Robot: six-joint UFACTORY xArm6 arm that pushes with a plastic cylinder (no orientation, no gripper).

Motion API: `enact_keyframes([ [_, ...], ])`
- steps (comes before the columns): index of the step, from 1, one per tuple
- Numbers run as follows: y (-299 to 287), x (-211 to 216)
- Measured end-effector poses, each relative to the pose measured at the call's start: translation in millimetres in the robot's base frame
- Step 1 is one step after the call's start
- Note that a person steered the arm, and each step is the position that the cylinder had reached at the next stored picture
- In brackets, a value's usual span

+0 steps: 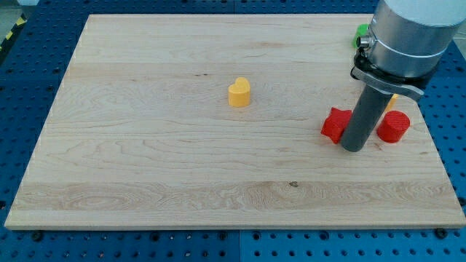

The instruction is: Push the red star to the bottom of the yellow heart

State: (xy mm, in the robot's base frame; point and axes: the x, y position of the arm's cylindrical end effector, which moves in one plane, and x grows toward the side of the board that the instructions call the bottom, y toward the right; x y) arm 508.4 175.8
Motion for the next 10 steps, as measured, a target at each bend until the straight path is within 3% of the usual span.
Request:
enact_keyframes([
  [2, 20, -27],
  [4, -31, -26],
  [8, -31, 18],
  [10, -35, -10],
])
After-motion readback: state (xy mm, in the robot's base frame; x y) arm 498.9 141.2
